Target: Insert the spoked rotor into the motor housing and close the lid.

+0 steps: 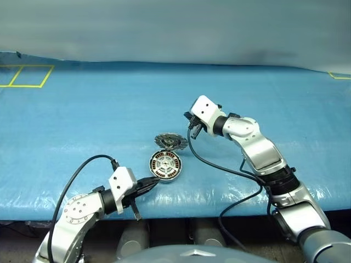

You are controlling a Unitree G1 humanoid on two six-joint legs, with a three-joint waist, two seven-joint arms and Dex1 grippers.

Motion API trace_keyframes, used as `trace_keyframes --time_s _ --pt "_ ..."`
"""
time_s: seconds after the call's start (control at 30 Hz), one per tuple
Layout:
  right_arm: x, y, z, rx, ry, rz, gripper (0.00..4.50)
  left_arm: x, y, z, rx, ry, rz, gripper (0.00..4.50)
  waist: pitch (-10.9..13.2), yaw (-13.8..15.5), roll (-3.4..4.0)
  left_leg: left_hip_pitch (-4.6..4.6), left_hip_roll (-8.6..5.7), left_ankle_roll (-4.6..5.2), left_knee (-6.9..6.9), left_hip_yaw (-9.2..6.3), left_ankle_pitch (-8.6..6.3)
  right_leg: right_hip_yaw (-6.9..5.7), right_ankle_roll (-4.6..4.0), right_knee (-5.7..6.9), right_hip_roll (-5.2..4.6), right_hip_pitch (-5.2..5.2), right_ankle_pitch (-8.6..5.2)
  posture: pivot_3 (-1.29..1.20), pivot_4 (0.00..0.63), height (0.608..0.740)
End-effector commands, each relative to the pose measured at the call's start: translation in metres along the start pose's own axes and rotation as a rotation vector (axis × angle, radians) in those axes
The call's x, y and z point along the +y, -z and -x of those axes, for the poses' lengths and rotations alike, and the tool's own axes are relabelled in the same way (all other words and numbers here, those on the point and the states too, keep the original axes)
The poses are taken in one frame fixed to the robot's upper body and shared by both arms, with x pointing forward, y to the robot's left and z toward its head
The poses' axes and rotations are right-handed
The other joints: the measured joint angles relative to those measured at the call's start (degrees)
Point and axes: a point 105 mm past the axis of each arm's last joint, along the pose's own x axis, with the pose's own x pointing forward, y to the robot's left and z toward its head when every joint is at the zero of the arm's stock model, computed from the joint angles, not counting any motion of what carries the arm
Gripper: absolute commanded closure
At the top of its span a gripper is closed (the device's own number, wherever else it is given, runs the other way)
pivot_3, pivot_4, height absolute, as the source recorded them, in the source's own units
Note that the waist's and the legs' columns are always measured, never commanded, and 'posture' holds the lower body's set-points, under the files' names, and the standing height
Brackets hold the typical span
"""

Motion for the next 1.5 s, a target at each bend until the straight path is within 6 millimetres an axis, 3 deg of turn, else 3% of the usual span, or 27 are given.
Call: trace_keyframes --time_s 0.03,0.37,0.83,1.07,1.2,1.33,1.5 --pt "0.011 -0.016 0.004 -0.060 -0.101 0.025 4.50 -0.002 -0.002 0.002 -0.048 -0.028 -0.009 4.46 0.0 0.0 0.01 0.01 0.00 0.00 0.01 0.00 0.00 0.00 0.00 0.00 0.00 0.00 0.00 0.00 0.150 0.740" --pt "0.055 -0.015 0.019 -0.092 -0.325 -0.036 4.50 0.005 0.019 0.018 -0.071 -0.111 0.044 4.46 0.0 0.1 0.05 0.03 0.01 0.00 0.05 0.00 0.00 -0.01 0.00 0.03 0.00 0.02 -0.01 0.00 0.150 0.740" --pt "0.103 -0.013 0.013 -0.160 -0.434 -0.158 4.50 0.029 0.052 0.032 -0.054 -0.154 0.089 4.46 0.0 0.1 0.09 0.06 0.01 0.00 0.08 0.01 0.00 -0.02 0.00 0.07 0.00 0.03 0.00 0.00 0.150 0.740" --pt "0.123 0.006 0.014 -0.087 -0.508 -0.182 4.50 0.031 0.056 0.034 -0.056 -0.154 0.096 4.46 0.0 0.1 0.11 0.08 0.02 0.00 0.07 -0.01 -0.01 -0.03 0.00 0.07 0.00 0.07 0.00 0.00 0.150 0.740" --pt "0.125 0.009 0.019 -0.086 -0.488 -0.208 4.50 0.031 0.055 0.034 -0.062 -0.151 0.095 4.46 -0.1 0.1 0.19 0.12 0.02 0.00 0.08 0.00 -0.01 -0.03 0.00 0.07 0.00 0.11 0.00 0.00 0.150 0.740" --pt "0.115 -0.009 0.032 -0.217 -0.383 -0.366 4.50 0.023 0.045 0.032 -0.097 -0.143 0.069 4.46 -0.2 0.4 0.14 0.07 0.02 0.00 0.07 -0.04 -0.01 -0.05 0.00 0.06 0.00 0.09 0.00 0.00 0.150 0.740" --pt "0.102 -0.015 0.043 -0.289 -0.199 -0.496 4.50 0.019 0.036 0.028 -0.108 -0.133 0.031 4.46 -0.2 0.5 0.14 0.07 0.03 -0.01 0.08 -0.04 -0.01 -0.05 0.00 0.06 -0.01 0.08 0.00 0.00 0.150 0.740"
